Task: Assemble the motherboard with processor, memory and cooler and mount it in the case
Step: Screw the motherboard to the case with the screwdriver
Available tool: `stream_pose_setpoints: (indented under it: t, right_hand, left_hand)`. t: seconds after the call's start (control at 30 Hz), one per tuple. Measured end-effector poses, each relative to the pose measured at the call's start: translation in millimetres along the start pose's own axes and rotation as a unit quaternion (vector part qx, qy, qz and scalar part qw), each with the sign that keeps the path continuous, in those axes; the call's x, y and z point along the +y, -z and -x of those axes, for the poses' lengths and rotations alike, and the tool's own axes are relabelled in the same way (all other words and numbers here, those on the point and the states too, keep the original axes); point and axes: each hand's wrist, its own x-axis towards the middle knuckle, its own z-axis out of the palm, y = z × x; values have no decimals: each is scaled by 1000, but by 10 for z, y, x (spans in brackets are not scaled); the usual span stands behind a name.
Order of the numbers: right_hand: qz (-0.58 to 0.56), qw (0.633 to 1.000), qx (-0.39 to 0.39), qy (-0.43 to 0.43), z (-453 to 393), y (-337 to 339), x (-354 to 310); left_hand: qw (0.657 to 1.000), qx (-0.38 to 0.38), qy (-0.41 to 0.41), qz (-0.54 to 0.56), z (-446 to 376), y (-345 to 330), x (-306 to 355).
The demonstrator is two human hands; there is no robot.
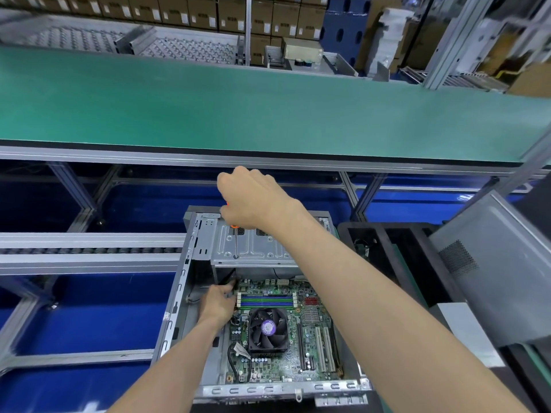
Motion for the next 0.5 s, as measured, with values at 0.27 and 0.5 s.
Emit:
stream_pose_setpoints:
  t: [0.27,0.5]
  right_hand:
    - [-44,999,-11,6,15,3,21]
    - [-65,998,-19,15,30,23,26]
  left_hand:
    - [1000,0,5,3,26,21,34]
    - [1000,-2,0,3,51,19,41]
